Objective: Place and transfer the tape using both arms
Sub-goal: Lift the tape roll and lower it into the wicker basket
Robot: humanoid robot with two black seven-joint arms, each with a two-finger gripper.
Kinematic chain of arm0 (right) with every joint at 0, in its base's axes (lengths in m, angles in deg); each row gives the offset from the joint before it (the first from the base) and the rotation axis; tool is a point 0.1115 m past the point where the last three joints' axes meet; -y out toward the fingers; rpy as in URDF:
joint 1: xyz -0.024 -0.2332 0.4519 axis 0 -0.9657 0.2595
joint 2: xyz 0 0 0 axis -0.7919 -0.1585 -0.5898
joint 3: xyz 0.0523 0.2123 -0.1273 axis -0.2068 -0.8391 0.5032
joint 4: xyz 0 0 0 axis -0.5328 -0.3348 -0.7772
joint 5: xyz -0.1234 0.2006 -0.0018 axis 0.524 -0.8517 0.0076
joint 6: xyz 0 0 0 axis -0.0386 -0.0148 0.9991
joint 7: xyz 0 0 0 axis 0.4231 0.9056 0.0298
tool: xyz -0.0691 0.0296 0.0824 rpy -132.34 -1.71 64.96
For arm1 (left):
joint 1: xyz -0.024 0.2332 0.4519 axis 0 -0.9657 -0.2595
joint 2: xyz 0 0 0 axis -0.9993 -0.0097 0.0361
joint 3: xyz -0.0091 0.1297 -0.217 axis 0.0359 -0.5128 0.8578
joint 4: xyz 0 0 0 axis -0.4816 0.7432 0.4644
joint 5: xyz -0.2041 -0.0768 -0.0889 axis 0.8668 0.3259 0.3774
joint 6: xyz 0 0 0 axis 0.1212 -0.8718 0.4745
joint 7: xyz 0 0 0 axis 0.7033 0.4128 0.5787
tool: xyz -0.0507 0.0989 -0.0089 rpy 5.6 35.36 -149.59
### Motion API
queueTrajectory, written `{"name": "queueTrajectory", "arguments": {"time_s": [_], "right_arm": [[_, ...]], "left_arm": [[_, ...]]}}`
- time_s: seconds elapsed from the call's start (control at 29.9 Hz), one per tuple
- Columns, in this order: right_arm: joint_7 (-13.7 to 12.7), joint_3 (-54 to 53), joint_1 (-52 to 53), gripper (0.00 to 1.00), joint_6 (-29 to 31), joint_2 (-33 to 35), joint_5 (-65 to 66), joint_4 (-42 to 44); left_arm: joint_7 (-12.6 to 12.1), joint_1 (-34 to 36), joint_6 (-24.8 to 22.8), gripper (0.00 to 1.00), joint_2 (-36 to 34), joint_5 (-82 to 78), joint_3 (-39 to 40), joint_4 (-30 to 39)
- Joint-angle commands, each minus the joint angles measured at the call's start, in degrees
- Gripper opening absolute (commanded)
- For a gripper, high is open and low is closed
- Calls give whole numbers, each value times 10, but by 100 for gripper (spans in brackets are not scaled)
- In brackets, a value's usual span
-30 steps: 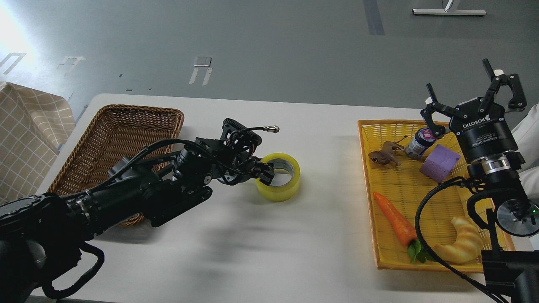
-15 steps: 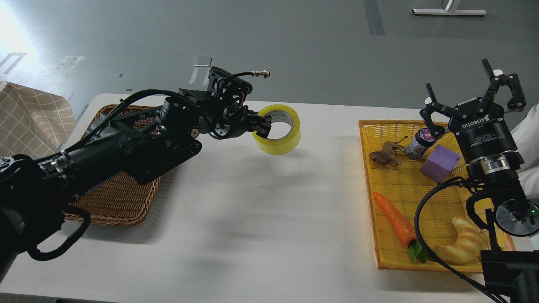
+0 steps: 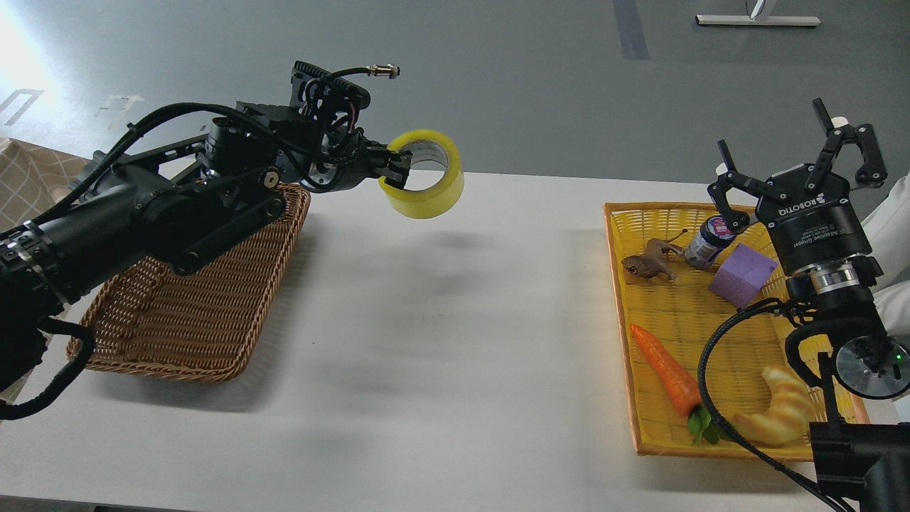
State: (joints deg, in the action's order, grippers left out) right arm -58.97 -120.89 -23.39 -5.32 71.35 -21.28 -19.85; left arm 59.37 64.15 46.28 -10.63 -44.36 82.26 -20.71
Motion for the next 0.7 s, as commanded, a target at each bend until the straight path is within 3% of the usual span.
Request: {"name": "queueTrajectory", "arguments": {"time_s": [0.0,0.6,0.67], "right_arm": [[0,0,0,100,0,0,0,1],[0,0,6,100,0,0,0,4],[0,0,6,100,0,0,0,4]], "left_arm": [[11,0,0,0,-32,0,0,0],[43,-39,0,0,-158,3,-30,-43],[60,-52,0,0,-163,3,-36,-67]]}}
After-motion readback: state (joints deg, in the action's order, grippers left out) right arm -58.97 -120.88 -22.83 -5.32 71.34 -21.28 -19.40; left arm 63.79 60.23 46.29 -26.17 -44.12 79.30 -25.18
